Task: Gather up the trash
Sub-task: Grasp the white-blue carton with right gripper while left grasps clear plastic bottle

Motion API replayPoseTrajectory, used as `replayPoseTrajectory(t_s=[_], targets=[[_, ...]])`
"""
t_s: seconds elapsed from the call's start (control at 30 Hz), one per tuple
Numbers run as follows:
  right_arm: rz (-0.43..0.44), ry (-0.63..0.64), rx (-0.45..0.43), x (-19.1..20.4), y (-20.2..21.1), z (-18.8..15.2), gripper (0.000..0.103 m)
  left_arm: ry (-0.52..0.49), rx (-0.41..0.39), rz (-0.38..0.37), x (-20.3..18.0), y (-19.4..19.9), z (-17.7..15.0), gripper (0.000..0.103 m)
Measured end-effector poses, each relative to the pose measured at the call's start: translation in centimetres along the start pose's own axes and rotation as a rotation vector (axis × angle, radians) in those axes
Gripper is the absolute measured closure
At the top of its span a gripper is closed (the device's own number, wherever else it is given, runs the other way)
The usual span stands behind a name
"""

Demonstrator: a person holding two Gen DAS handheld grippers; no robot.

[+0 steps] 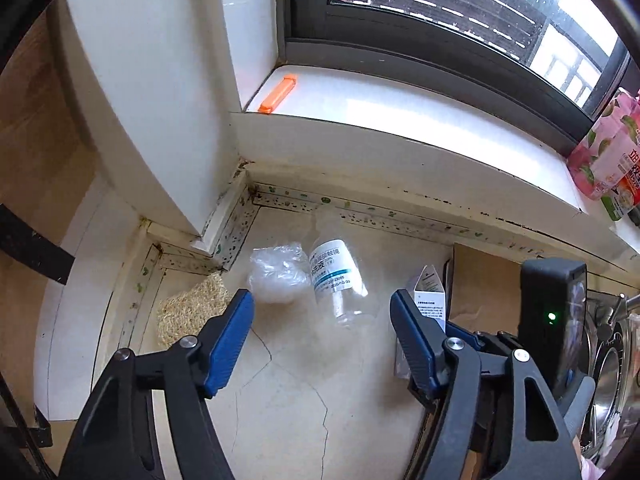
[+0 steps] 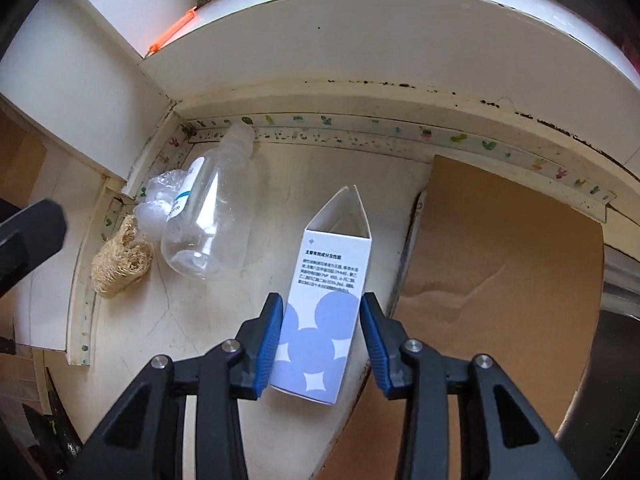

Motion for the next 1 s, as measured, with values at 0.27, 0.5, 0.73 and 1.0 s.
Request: replayPoseTrajectory(t_s=[0.27,0.5,0.73,1.0], targets=[[0.059,-0.107,-0.144,-3.6,5.0,-0.7,0.064,-0.001,0.088,0.01,-2.1,-4.4,0.9,0.045],[0.01,-0.158,-0.155,-7.2,5.1,-1.4,0.065,0.009,0.155,0.08,-2.4,-8.7,1.3,0.051],[0.011,-0.169,-0.15,-8.7,4.5,-2.1,0.065,-0.021,0.171,0.111,-3.7,-11.0,1.2,0.053],[0.008,-0.147,-0.15,-8.6,4.4,-2.7,0.065,-0.018,0.173,0.186,-4.1,-12.8,1.8,0.049]])
Point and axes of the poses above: each gripper's, at about its wrist camera, not at the fingertips, and y roughly against the way its jaws point, x to its left, z to its top, the point moved 3 cm from there along -y, roughly the way its jaws point, and after that the axes turned 13 degrees about y, right-handed, at the moved point
